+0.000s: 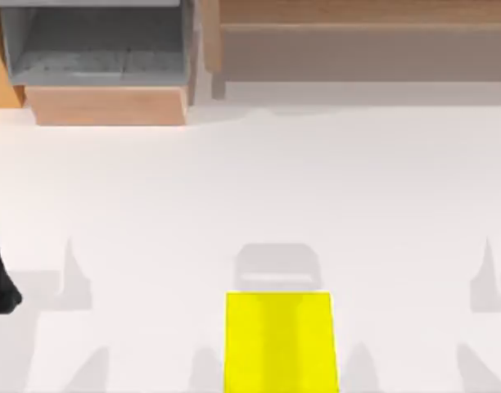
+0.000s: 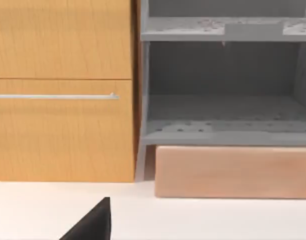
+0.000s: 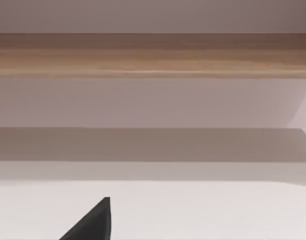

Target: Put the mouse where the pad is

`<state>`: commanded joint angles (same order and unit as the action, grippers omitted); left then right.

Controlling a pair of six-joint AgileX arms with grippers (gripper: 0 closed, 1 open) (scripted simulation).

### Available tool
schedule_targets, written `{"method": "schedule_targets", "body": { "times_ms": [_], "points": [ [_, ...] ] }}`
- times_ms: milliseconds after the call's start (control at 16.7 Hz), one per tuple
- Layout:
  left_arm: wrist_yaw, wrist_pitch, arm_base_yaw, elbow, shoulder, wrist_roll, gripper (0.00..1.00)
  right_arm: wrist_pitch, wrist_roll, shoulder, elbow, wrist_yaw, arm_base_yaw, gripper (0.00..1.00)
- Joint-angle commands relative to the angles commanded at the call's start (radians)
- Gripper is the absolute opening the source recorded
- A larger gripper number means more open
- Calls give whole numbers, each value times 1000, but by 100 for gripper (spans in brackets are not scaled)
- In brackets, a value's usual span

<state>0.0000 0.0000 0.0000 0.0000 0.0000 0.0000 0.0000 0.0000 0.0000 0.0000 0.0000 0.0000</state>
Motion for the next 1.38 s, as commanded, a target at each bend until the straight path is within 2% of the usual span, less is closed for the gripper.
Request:
{"method": "schedule_targets", "body": {
  "times_ms": [300, 540, 840, 1380],
  "points": [
    [0, 0, 0, 0, 0, 0, 100, -19, -53, 52, 58, 13, 1, 100],
    [0, 0, 0, 0, 0, 0, 100, -100, -255, 241, 242, 43, 5, 100],
    [0, 0, 0, 0, 0, 0, 100, -306, -675, 630, 521, 72, 2, 100],
    [0, 0, 0, 0, 0, 0, 100, -847, -1596, 1484, 975, 51, -101, 100]
  ]
}}
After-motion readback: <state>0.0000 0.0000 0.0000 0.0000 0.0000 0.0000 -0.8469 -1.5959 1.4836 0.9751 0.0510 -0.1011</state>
